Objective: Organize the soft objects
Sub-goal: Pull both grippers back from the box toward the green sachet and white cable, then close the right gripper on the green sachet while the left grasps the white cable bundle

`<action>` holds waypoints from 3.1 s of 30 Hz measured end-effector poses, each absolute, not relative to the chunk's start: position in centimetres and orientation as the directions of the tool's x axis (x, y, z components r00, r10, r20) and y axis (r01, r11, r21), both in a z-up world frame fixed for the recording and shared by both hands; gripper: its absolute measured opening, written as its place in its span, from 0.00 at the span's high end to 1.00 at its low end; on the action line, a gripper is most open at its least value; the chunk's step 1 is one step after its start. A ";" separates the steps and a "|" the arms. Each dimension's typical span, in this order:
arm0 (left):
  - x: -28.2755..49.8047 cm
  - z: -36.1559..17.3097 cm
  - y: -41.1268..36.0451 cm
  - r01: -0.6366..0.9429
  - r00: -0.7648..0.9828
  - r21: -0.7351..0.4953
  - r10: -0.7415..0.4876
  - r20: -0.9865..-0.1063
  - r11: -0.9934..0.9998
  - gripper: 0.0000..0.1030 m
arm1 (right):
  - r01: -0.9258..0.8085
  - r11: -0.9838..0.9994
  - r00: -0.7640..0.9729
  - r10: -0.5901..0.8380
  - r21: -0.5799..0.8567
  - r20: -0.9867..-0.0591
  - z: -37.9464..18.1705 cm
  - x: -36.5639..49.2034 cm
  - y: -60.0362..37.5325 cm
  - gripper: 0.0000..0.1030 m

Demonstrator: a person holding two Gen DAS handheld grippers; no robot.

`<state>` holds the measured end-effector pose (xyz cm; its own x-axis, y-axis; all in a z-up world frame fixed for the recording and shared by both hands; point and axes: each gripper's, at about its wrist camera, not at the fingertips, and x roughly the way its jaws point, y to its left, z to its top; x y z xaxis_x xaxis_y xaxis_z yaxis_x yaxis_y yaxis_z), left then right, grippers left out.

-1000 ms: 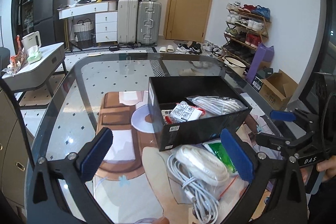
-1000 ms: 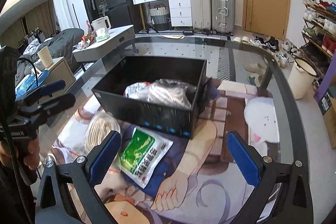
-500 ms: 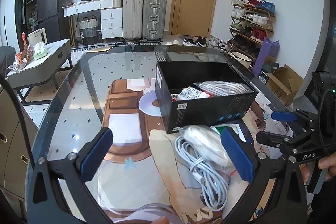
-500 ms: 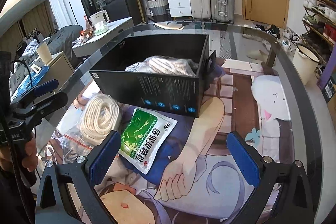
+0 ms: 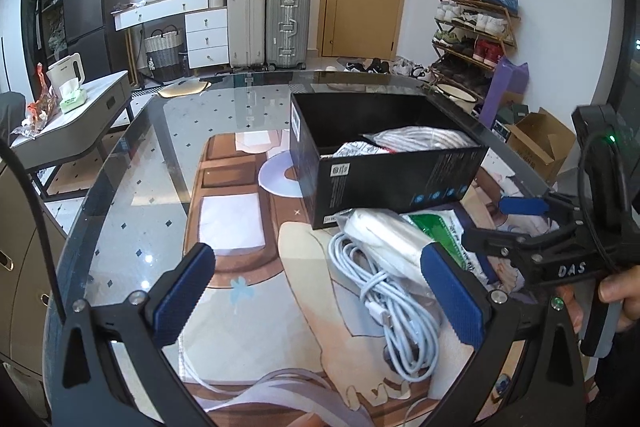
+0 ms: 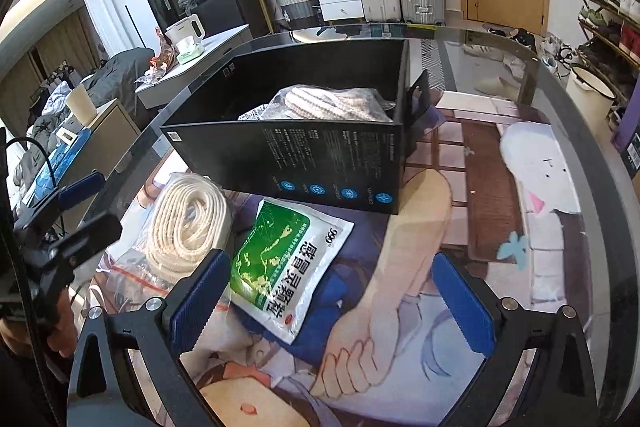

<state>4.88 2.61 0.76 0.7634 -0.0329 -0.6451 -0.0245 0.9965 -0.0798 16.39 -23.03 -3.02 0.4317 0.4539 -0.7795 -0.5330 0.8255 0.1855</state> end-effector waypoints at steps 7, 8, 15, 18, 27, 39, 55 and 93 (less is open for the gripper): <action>4.7 0.3 3.2 -0.036 0.763 -0.099 -0.037 -0.645 0.994 0.00 | -0.507 0.839 0.415 0.440 0.200 -0.796 -3.8 17.4 -21.9 0.01; 4.7 0.3 3.3 -0.037 0.764 -0.100 -0.036 -0.645 0.994 0.00 | -0.505 0.839 0.413 0.442 0.204 -0.796 -3.9 17.5 -21.8 0.01; 4.5 0.4 3.6 -0.044 0.765 -0.100 -0.031 -0.643 0.994 0.00 | -0.505 0.845 0.405 0.409 0.173 -0.818 -4.5 18.1 -20.1 0.01; 4.4 0.3 3.9 -0.051 0.767 -0.107 -0.030 -0.640 0.993 0.00 | -0.519 0.845 0.420 0.385 0.131 -0.822 -4.5 17.8 -19.4 0.01; 4.0 0.1 4.3 -0.065 0.768 -0.108 -0.020 -0.640 0.992 0.00 | -0.528 0.845 0.413 0.345 0.087 -0.843 -4.9 17.9 -20.5 0.01; 4.4 -0.4 3.4 -0.019 0.747 -0.139 -0.078 -0.660 0.990 0.00 | -0.550 0.834 0.438 0.333 0.044 -0.835 -5.5 16.8 -22.4 0.01; 5.8 -1.6 2.0 0.017 0.693 -0.170 -0.135 -0.709 0.985 0.00 | -0.591 0.805 0.453 0.388 0.055 -0.802 -4.6 15.8 -22.3 0.53; 6.6 -2.8 0.4 0.138 0.636 -0.050 -0.127 -0.761 0.989 0.70 | -0.602 0.797 0.458 0.401 0.055 -0.793 -4.4 15.0 -22.7 0.56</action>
